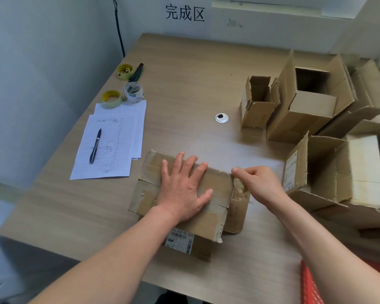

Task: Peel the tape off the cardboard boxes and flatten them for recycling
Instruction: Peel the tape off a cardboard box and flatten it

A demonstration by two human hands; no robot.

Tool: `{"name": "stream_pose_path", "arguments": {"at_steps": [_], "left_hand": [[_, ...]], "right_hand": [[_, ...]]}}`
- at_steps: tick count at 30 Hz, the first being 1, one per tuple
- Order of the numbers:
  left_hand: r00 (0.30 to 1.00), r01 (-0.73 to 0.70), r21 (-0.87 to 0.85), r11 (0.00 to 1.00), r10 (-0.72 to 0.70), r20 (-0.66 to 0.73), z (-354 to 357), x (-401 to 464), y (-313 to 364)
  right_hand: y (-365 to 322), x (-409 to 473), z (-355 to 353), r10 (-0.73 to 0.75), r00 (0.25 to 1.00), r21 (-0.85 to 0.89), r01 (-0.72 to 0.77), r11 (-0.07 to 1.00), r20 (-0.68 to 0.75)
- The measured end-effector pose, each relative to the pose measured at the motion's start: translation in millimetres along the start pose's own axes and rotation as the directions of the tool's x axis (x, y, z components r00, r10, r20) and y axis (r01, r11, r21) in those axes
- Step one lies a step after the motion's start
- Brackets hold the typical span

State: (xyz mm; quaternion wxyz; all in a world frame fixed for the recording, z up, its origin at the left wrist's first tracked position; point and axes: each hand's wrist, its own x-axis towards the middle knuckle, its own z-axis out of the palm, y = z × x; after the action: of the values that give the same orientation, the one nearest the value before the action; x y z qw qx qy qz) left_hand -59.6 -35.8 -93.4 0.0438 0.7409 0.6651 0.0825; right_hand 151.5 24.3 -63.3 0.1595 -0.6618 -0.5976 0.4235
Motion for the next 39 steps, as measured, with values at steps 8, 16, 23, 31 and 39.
{"name": "stream_pose_path", "arguments": {"at_steps": [8,16,23,31,39], "left_hand": [[0.999,0.007,0.016,1.0,-0.008,0.041,-2.4,0.9,0.0],[0.994,0.024,0.025,0.999,-0.026,0.102,-7.9,0.7,2.2],[0.995,0.016,0.048,0.999,-0.02,0.095,-6.4,-9.1,15.5],[0.993,0.025,0.047,0.999,-0.03,0.116,-8.9,-10.3,17.2],[0.987,0.034,0.045,0.998,-0.041,0.153,-14.2,-12.6,19.8]], "right_hand": [[7.0,3.2,19.6,0.142,0.988,0.446,-0.098,0.889,-0.067],[5.1,-8.7,35.9,0.233,0.97,0.687,-0.121,0.717,-0.073],[-6.3,-21.6,16.3,0.272,0.96,0.754,-0.225,0.617,0.065],[-0.6,-27.5,8.2,0.387,0.919,0.714,-0.32,0.623,0.075],[7.8,-44.5,22.6,0.395,0.918,0.708,-0.252,0.66,-0.042]]}}
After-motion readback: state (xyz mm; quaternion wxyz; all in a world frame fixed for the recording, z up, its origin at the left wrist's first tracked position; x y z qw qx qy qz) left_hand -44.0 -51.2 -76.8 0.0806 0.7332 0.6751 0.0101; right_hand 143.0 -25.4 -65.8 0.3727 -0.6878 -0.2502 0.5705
